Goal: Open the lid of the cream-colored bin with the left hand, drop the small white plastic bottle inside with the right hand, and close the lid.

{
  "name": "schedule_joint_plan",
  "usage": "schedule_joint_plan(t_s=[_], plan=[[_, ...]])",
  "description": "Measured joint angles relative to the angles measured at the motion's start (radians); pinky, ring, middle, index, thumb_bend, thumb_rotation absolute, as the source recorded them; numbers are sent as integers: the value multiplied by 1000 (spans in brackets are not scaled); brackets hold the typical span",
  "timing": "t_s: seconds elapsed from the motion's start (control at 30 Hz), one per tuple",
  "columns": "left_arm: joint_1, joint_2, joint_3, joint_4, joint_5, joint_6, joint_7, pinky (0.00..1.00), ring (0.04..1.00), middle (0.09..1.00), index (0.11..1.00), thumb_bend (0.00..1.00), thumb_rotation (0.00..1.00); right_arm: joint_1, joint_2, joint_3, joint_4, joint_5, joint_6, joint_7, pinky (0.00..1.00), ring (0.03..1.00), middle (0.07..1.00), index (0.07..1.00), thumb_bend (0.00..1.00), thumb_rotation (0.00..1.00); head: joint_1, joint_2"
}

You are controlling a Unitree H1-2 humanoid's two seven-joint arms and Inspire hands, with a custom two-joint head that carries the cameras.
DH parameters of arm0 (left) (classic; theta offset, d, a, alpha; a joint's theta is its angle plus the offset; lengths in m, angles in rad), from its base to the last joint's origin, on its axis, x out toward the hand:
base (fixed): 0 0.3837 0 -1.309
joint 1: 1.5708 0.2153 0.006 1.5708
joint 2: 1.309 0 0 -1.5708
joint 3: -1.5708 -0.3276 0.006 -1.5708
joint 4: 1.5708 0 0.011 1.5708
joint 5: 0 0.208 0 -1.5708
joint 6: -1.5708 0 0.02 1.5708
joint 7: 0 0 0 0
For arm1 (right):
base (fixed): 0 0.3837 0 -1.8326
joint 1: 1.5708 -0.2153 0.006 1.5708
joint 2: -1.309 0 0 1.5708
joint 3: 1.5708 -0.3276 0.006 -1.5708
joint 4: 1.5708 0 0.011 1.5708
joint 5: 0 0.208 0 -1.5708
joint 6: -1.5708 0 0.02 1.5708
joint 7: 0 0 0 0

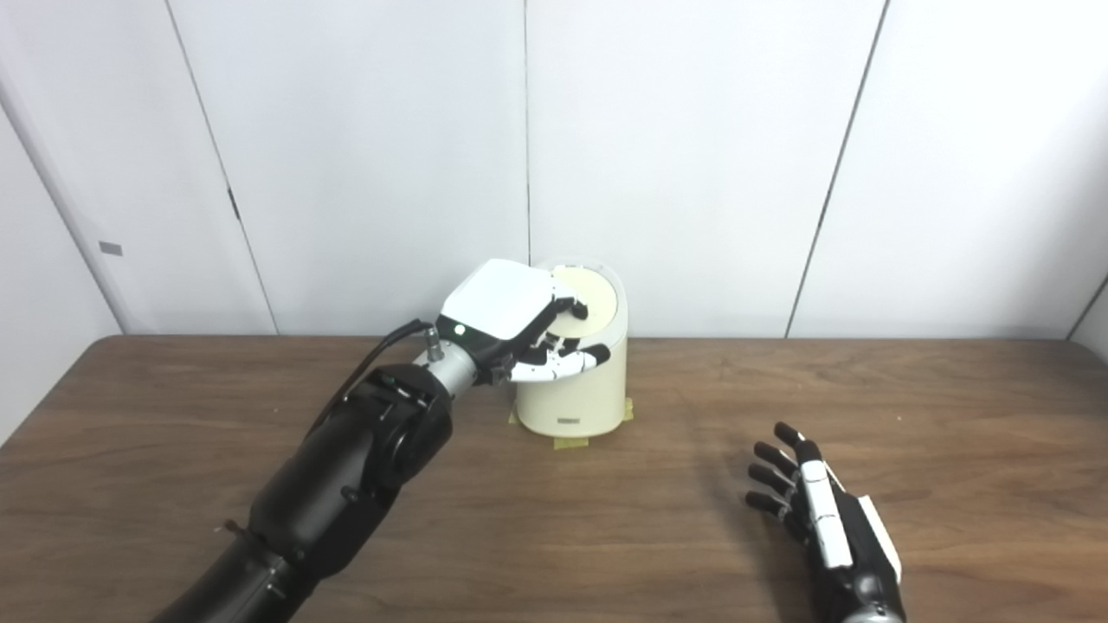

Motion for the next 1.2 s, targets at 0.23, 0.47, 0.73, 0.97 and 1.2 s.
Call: schedule_joint_plan(t_s=[0.23,0.47,0.73,0.97,1.2], plan=[[-1,5,-14,-3,37,-10,-4,930,895,832,766,526,1000,0,0,-2,-3,6,5,2,720,822,848,897,529,932,-3,8],[-2,16,-22,-3,67,-42,3,930,893,823,758,527,990,0,0,2,-20,1,5,2,730,823,848,899,529,946,-11,12],[9,16,-4,-7,32,-58,8,905,879,811,743,504,991,0,-1,3,-20,-13,5,2,731,820,845,898,532,947,-14,15],[53,11,30,-43,-7,-86,50,783,797,747,691,454,918,0,-4,3,-21,-16,5,2,736,819,844,893,541,941,-18,20],[119,-31,98,-96,-51,-97,88,656,747,732,691,427,872,0,-9,2,-21,-17,5,3,740,819,845,893,549,932,-20,21]])
